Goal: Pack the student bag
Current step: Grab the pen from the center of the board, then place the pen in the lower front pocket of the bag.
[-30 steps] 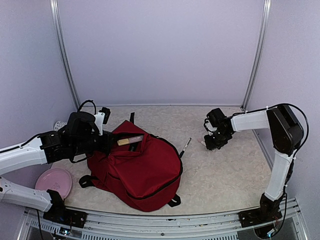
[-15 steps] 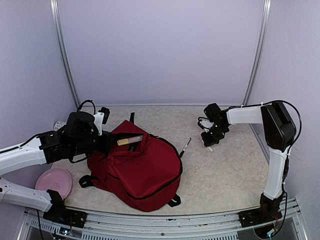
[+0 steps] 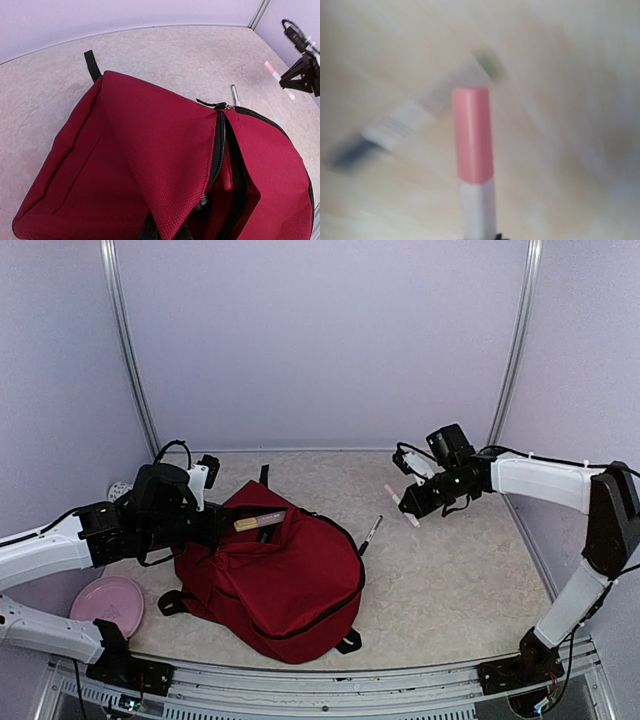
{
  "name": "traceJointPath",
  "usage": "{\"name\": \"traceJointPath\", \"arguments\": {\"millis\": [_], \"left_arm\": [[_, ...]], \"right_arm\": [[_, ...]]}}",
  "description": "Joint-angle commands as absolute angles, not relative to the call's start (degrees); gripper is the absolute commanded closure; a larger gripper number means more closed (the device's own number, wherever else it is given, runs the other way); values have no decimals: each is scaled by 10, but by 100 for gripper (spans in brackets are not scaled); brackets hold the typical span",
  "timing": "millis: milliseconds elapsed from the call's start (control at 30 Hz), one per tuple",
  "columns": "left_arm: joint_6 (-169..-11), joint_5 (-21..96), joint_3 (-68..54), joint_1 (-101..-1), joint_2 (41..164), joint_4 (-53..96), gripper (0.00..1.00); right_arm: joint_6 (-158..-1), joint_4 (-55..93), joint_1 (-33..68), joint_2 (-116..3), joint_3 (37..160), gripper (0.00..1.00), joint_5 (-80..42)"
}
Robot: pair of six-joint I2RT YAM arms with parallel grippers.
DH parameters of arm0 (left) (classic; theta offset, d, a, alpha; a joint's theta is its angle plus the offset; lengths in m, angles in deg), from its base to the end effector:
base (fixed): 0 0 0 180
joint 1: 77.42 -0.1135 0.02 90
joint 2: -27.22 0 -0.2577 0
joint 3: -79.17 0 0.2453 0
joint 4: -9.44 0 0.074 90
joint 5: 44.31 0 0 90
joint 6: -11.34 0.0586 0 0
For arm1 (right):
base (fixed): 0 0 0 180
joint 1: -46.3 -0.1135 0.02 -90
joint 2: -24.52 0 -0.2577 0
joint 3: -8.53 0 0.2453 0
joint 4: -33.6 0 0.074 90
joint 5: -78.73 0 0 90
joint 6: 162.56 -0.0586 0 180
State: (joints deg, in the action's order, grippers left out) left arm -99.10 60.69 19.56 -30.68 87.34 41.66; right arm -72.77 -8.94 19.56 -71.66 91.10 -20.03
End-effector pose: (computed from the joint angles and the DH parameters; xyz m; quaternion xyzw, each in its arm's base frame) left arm 0.1802 -0.1693 0.2641 0.1371 0.8616 -0.1674 0.4592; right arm 0.3172 0.1698 0.2024 -0.2405 0.9233 0.1387 0.2653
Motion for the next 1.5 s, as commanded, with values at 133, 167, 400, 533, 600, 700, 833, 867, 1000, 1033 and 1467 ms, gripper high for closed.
{"name": "traceJointPath", "arguments": {"millis": [133, 167, 400, 533, 600, 700, 833, 867, 1000, 1033, 1467], "left_arm": [[-983, 598, 182, -305, 870, 393, 100], [-983, 596, 182, -306, 869, 392, 100], [-983, 577, 181, -311, 860, 389, 100], [-982, 559, 179, -321, 855, 387, 100], [-979, 550, 180, -324, 853, 383, 100], [-972, 535, 182, -327, 854, 374, 100], [-968, 520, 182, -327, 856, 369, 100], [-969, 517, 182, -326, 857, 369, 100], [-971, 511, 182, -324, 856, 368, 100], [-971, 512, 181, -323, 856, 368, 100], [-995, 545, 180, -323, 879, 387, 100]], "right_arm": [[-657, 264, 20, -645, 884, 100, -439], [-639, 315, 0, -655, 884, 100, -455], [-496, 504, -58, -802, 965, 100, -548], [-348, 410, -73, -868, 1030, 100, -515], [-290, 385, -73, -880, 1031, 100, -489], [-205, 347, -75, -895, 1027, 100, -438], [-128, 294, -82, -922, 1044, 100, -326], [-116, 299, -83, -926, 1044, 100, -292], [-95, 319, -83, -931, 1048, 100, -221], [-97, 323, -83, -933, 1055, 100, -204], [-232, 326, -115, -791, 983, 24, -203]]}}
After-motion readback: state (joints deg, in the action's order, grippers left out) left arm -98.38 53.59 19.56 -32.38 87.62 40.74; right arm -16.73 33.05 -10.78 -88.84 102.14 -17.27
